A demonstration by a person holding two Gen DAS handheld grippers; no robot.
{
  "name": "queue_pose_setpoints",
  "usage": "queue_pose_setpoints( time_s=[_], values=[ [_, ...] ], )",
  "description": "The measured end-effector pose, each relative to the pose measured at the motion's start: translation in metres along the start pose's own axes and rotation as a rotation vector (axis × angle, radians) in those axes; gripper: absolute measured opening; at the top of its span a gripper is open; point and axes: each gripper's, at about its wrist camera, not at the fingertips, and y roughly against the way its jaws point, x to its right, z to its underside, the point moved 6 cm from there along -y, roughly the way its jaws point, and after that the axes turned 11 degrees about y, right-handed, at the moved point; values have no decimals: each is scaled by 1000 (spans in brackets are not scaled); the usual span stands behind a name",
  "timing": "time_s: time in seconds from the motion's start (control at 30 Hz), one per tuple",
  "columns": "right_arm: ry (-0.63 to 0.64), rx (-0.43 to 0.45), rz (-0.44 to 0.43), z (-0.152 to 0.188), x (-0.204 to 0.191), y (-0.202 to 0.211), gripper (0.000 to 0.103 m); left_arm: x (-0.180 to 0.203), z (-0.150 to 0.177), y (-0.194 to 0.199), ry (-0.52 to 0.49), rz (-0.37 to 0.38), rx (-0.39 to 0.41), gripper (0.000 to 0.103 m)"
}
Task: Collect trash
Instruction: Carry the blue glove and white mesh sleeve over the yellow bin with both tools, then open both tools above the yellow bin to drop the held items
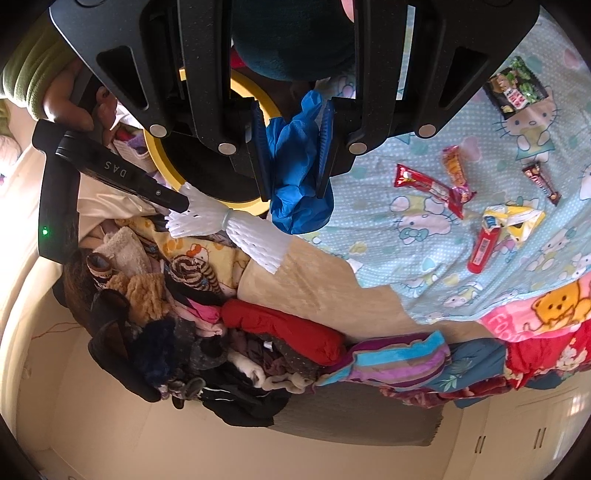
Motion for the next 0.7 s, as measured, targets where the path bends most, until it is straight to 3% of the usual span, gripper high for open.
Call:
queue_pose_setpoints(
  time_s=[0.7],
  values=[
    [-54,-49,100,35,60,20,10,42,15,-26,-63,35,-55,17]
  ],
)
